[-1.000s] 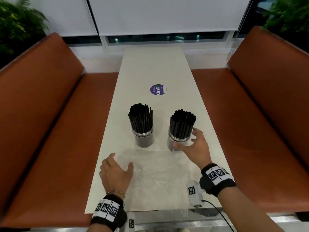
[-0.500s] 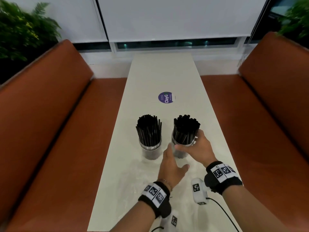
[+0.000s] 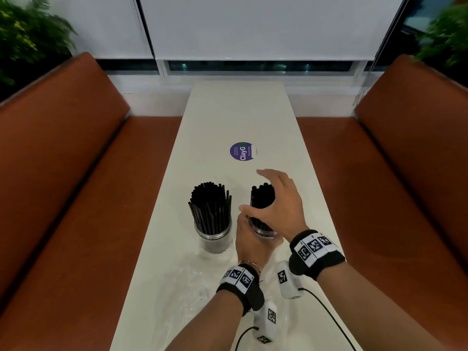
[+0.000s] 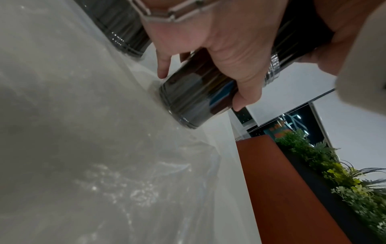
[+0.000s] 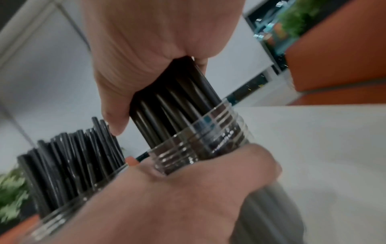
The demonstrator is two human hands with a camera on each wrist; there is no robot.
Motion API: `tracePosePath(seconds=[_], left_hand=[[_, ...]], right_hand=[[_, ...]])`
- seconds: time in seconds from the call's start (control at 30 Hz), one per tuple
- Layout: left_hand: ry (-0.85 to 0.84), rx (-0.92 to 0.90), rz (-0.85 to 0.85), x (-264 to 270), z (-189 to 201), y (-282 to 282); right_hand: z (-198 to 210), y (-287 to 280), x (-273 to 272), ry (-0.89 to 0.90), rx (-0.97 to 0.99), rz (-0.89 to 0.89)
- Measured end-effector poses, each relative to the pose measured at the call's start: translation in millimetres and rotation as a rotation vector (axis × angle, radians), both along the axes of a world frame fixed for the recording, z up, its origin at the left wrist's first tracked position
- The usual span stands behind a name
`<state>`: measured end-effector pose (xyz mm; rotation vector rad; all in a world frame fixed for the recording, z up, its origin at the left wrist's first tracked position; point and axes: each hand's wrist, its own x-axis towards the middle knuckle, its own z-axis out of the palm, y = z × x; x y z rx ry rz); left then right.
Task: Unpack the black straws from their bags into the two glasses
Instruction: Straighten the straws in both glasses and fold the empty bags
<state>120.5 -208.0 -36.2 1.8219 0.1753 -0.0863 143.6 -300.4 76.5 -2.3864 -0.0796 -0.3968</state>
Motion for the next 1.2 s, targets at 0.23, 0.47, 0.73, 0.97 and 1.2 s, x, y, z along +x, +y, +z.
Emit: tracePosePath(seconds=[0.23, 0.47, 0.73, 0.97, 1.2], left_hand=[[0.011, 0.022, 0.133, 7, 0, -3], [0.013, 0.076, 0.116, 1, 5, -1], [0.046, 0.127, 0.113, -5, 20, -3], [0.119, 0.16, 0.024, -21, 23, 8], [0.175, 0.202, 0.018, -62, 33, 42]], right_hand=[[0, 7, 20, -0.08, -0.197, 0.042], [-1, 2, 22, -0.044, -0.308, 0.091], [2, -2, 25, -0.011, -0.342, 0.124], [6, -3, 23, 0.011, -0.326, 0.128], [12, -2, 21, 0.02, -0.327, 0.133]])
